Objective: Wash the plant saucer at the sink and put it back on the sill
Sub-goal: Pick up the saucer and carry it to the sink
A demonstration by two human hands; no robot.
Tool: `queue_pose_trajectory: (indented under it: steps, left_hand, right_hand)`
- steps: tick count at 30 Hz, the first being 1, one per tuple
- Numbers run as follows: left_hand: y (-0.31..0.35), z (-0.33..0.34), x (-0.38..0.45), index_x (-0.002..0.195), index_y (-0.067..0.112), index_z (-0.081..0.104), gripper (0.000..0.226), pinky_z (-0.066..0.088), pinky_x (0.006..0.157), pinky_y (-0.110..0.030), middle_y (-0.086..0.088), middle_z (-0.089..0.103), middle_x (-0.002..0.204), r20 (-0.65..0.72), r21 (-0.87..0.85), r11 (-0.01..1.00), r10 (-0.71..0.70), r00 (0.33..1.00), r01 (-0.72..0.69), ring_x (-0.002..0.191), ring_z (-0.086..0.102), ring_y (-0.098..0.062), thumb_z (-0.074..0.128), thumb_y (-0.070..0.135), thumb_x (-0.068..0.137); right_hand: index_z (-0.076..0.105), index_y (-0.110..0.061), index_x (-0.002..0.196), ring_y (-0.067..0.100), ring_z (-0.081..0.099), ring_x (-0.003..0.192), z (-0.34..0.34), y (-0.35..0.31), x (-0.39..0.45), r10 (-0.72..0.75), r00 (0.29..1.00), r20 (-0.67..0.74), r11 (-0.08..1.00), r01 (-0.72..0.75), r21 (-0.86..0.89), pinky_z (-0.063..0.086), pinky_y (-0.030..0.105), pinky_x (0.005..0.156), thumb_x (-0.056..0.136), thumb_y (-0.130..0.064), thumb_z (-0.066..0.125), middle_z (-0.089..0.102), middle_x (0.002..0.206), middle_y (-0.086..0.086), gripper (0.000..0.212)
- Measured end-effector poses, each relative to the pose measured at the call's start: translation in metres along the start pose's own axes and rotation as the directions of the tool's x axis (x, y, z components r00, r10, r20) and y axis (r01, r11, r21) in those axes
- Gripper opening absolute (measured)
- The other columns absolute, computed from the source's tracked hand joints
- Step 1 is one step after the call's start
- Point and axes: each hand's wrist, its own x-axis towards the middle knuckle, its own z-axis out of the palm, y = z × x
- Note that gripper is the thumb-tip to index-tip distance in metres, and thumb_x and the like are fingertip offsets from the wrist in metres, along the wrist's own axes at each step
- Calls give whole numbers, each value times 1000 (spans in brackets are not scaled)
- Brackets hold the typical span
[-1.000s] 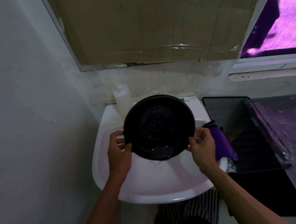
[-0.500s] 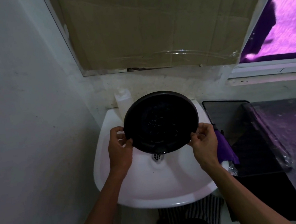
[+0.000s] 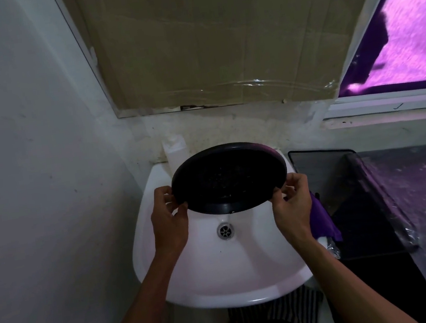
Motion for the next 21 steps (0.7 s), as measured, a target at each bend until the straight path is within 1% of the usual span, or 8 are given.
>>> queue_pose_trajectory:
  steps: [3, 5, 8, 12, 14, 17, 19, 21]
  left_hand:
    - [0, 0, 0, 107, 18, 50, 30, 54, 87, -35, 8, 61, 99, 5, -8, 1000, 13, 1000, -13, 99, 65, -15, 64, -2, 89]
    - [0, 0, 0, 106, 19, 49, 31, 54, 88, -36, 10, 61, 99, 2, -8, 1000, 24, 1000, -24, 98, 64, -13, 64, -2, 89]
    - [0, 0, 1, 104, 21, 49, 33, 54, 89, -35, 12, 61, 99, -12, -13, 999, 37, 999, -37, 97, 64, -6, 65, -3, 88]
    - [-1, 0, 2, 100, 26, 50, 37, 54, 88, -33, 12, 62, 98, -55, -37, 998, 48, 997, -50, 96, 64, -5, 66, -5, 87]
    - [-2, 0, 1, 98, 27, 50, 38, 53, 88, -32, 13, 61, 98, -72, -43, 997, 55, 996, -58, 96, 64, -5, 65, -5, 86]
    - [-6, -1, 3, 102, 20, 50, 34, 53, 87, -32, 13, 61, 98, -85, -44, 997, 57, 995, -61, 95, 65, -8, 66, -6, 86]
    - [-9, -2, 4, 102, 22, 50, 36, 53, 86, -31, 12, 61, 98, -97, -45, 998, 44, 994, -48, 95, 65, -7, 66, -6, 86]
    - [-13, -4, 6, 98, 28, 51, 39, 54, 83, -30, 9, 61, 97, -119, -59, 998, 9, 993, -16, 94, 65, -9, 68, -4, 85]
  right_hand:
    - [46, -17, 100, 21, 62, 97, 0, -4, 3, -20, 1000, 4, 1000, 20, 8, 59, 47, 82, 87, 5, 60, 56, 98, -1, 29]
    - [46, -15, 99, 22, 61, 97, 1, -6, 4, -32, 999, 4, 999, 32, 13, 58, 48, 81, 86, 6, 60, 56, 98, 1, 28]
    - [46, -14, 98, 25, 62, 99, 1, -9, 7, -41, 999, 11, 999, 40, 28, 58, 49, 83, 86, 6, 61, 56, 99, 4, 28]
    - [46, -12, 97, 22, 62, 99, 3, -10, 9, -46, 998, 36, 998, 45, 43, 58, 49, 84, 85, 7, 62, 56, 98, 2, 28]
    - [46, -13, 96, 20, 61, 99, 4, -9, 10, -43, 998, 43, 998, 41, 52, 57, 49, 84, 84, 8, 62, 56, 98, 0, 29]
    - [47, -20, 92, 19, 62, 99, 6, -8, 11, -42, 998, 52, 998, 39, 52, 58, 48, 84, 84, 7, 64, 57, 98, -1, 33]
    - [47, -24, 91, 19, 62, 99, 8, -6, 12, -36, 997, 65, 998, 33, 48, 58, 47, 84, 84, 6, 64, 57, 99, -1, 36]
    - [47, -21, 92, 21, 62, 98, 10, -3, 13, -26, 995, 96, 999, 22, 34, 58, 48, 83, 84, 6, 64, 58, 98, 0, 33]
